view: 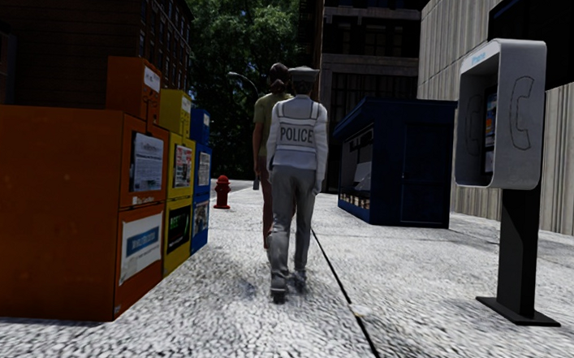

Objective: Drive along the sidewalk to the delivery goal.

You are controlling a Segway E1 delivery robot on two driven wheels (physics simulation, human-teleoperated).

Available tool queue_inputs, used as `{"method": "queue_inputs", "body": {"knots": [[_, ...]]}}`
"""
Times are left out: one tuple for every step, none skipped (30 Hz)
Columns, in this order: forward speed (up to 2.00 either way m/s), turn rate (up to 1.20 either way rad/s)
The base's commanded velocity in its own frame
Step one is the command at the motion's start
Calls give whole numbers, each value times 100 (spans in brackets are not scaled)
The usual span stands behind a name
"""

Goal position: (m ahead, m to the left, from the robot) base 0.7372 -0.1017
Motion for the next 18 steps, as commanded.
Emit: {"method": "queue_inputs", "body": {"knots": [[38, 0], [38, 0], [38, 0], [38, 0], [38, 0], [38, 0], [38, 0], [38, 0], [38, 0], [35, 0], [6, 0], [6, 0], [0, 0], [0, 0], [0, 0], [0, 0], [0, 0], [0, 0]]}}
